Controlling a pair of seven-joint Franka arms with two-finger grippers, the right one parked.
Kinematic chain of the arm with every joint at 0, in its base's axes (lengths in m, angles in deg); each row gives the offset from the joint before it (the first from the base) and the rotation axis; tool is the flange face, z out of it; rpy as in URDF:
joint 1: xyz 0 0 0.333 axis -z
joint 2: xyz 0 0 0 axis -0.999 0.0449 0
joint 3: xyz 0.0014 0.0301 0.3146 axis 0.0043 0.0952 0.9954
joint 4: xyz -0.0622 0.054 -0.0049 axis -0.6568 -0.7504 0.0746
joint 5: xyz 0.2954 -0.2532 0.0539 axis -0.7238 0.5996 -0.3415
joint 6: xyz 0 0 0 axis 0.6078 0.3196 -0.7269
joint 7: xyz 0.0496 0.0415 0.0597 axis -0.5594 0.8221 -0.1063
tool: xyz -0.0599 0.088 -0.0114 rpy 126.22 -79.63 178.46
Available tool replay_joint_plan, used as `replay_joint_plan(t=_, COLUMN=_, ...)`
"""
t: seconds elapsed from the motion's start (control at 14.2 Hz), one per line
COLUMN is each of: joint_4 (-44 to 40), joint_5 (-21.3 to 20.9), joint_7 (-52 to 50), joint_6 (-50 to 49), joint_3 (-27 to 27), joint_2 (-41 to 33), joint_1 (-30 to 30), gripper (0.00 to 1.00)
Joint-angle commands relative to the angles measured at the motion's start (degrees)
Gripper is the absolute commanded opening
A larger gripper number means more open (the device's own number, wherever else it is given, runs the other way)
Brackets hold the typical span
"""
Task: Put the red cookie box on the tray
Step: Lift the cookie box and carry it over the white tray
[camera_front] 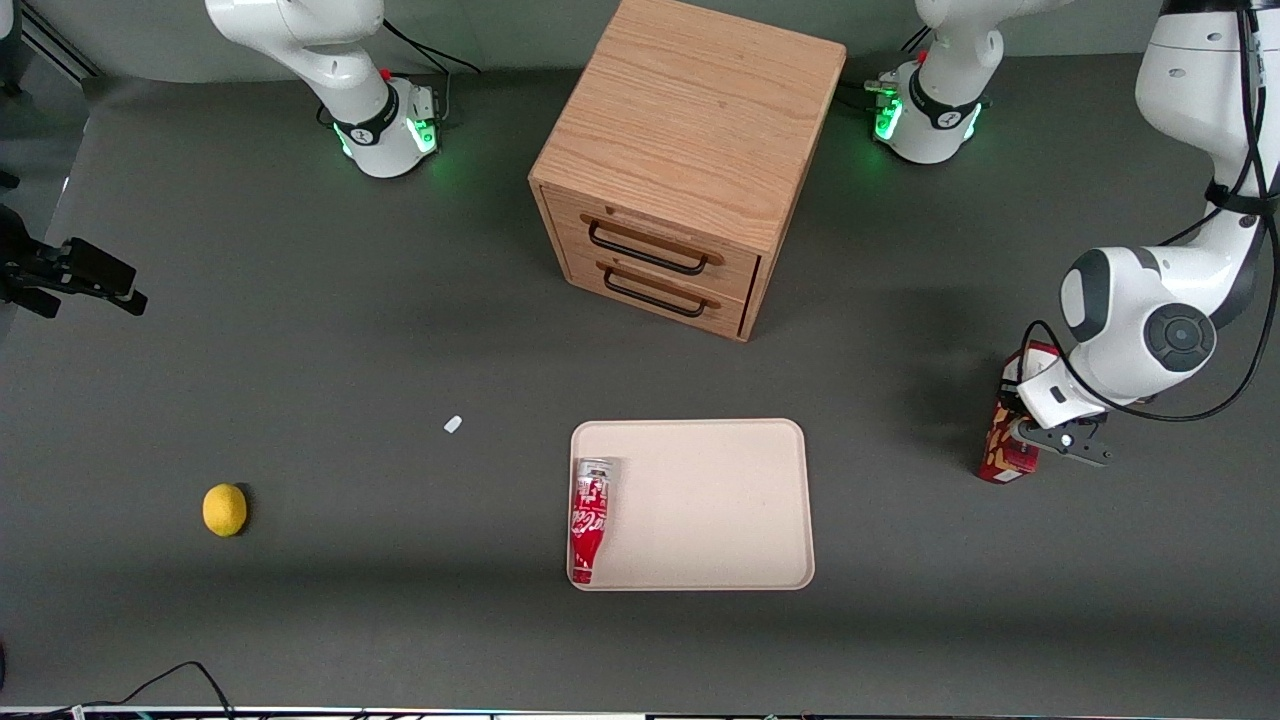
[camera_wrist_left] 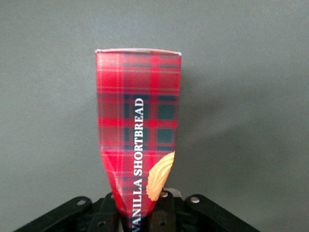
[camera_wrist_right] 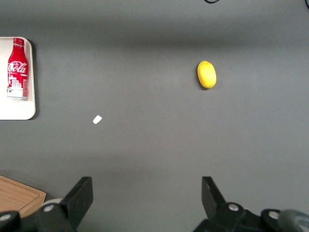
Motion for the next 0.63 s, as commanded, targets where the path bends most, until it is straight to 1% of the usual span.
replay_joint_plan(t=0.0, joint_4=-3.7, joint_5=-0.6, joint_7=-0.2, joint_6=-6.3, joint_3=0.8, joint_2=-2.0, joint_1=1.1, gripper=0.0)
replay_joint_plan(t=0.28, joint_4=-13.8, joint_5=0.2, joint_7=-0.2, joint_6=-21.1, joint_3=0.3, joint_2=-4.4, joint_1=2.6, gripper=0.0)
replay_joint_plan(t=0.35, joint_4=-17.7, joint_5=1.5, joint_7=-0.5, joint_6=-25.2, joint_3=0.2, joint_2=-4.4, joint_1=3.3, gripper=0.0)
replay_joint_plan(t=0.42, joint_4=-21.6, joint_5=4.6, joint_7=-1.2, joint_6=-29.2, joint_3=0.2, joint_2=-4.2, joint_1=4.1, gripper=0.0)
replay_joint_plan(t=0.49, joint_4=-25.0, joint_5=6.7, joint_7=-2.8, joint_6=-32.9, joint_3=0.2, joint_2=-3.9, joint_1=4.8, gripper=0.0)
replay_joint_plan(t=0.56, joint_4=-28.0, joint_5=6.9, joint_7=-5.8, joint_6=-35.8, joint_3=0.1, joint_2=-3.7, joint_1=5.6, gripper=0.0)
